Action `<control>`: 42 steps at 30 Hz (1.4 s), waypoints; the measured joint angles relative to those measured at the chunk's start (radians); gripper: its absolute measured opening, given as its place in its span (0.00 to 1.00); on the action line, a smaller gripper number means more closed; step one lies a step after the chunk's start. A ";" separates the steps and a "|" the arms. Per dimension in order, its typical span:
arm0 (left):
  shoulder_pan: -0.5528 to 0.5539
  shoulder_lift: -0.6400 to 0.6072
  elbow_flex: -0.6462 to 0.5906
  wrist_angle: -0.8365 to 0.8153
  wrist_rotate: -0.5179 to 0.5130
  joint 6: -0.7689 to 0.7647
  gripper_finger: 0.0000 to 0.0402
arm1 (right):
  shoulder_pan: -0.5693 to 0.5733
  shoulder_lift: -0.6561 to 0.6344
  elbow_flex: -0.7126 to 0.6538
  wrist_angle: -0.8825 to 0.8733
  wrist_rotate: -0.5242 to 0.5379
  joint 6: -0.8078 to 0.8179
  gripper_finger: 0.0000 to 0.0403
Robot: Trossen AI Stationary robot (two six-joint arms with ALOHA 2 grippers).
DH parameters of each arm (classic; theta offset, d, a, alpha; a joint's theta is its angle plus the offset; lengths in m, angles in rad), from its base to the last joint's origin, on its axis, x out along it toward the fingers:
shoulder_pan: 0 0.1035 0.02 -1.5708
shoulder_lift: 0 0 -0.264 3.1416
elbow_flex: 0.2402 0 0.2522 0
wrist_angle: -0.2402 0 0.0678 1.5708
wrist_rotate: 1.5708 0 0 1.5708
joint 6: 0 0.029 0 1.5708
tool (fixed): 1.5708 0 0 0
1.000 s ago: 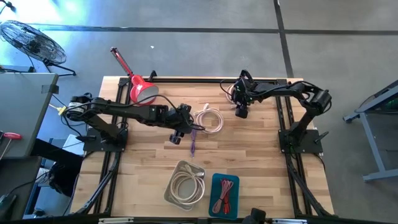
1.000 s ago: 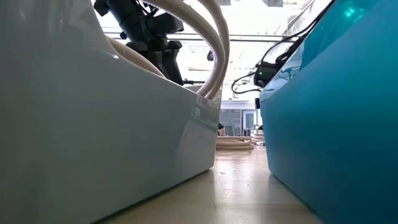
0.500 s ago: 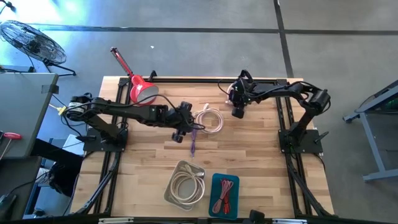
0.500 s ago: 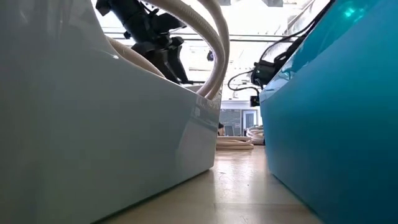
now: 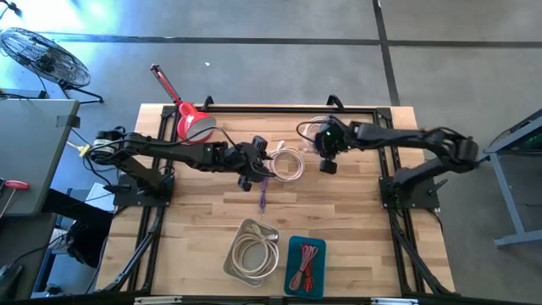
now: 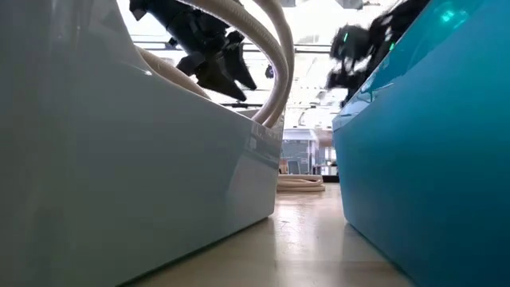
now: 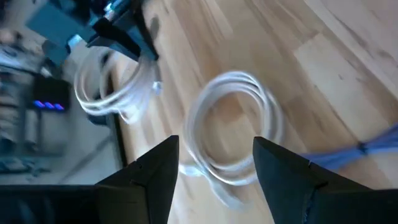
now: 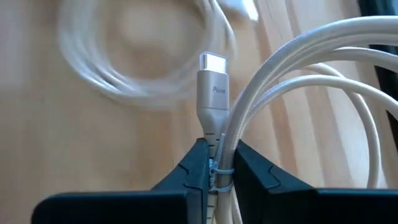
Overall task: Pick & Place USB Port
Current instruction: Put the light brown HDMI cable into the white bin
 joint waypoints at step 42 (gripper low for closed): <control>-0.157 0.073 -0.002 0.517 -0.082 0.692 0.49 | 0.320 -0.184 0.004 0.226 -0.331 0.087 0.09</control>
